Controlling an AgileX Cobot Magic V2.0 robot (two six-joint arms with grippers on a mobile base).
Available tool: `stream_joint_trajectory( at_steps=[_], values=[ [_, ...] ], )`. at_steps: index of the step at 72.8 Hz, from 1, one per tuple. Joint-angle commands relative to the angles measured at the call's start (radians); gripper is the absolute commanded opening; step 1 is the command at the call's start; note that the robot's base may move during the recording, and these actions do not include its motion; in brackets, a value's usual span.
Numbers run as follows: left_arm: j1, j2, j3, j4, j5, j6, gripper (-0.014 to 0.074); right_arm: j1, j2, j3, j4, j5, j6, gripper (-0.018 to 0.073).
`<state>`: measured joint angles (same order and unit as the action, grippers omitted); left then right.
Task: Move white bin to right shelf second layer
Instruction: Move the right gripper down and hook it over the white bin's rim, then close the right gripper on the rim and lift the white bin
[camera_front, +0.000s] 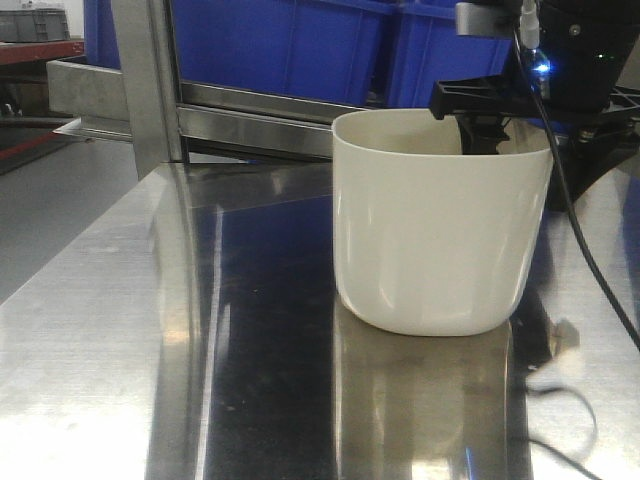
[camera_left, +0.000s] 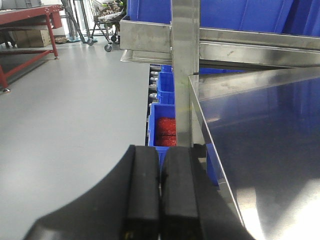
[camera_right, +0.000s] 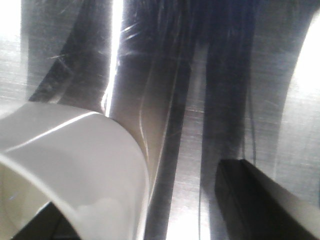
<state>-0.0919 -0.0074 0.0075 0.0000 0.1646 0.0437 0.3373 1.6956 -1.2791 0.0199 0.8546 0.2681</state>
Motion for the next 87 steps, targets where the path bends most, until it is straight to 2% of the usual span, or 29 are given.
stream_joint_trajectory(
  at_steps=[1,17,19,22,42,73,87],
  values=[
    [-0.006,-0.014,0.037,0.000,-0.087,-0.005,0.0085,0.001,-0.043,-0.036,0.004,-0.034,-0.006,0.0466],
    [-0.006,-0.014,0.037,0.000,-0.087,-0.005,0.0085,0.001,-0.044,-0.036,0.005,-0.034,-0.006,0.0059],
    [-0.006,-0.014,0.037,0.000,-0.087,-0.005,0.0085,0.001,-0.044,-0.036,0.005,-0.034,-0.006,0.0036],
    [-0.006,-0.014,0.037,0.000,-0.087,-0.005,0.0085,0.001,-0.046,-0.036,0.005,-0.034,-0.006,0.0063],
    [-0.006,-0.014,0.037,0.000,-0.087,-0.005,0.0085,0.001,-0.123,-0.043,0.005,-0.069,-0.006,0.0055],
    [-0.006,-0.014,0.037,0.000,-0.087,-0.005,0.0085,0.001,-0.415,-0.038,-0.009,-0.169,-0.006,0.0055],
    [-0.006,-0.014,0.037,0.000,-0.087,-0.005,0.0085,-0.020,-0.565,0.039,-0.040,-0.248,-0.006,0.0055]
  ],
)
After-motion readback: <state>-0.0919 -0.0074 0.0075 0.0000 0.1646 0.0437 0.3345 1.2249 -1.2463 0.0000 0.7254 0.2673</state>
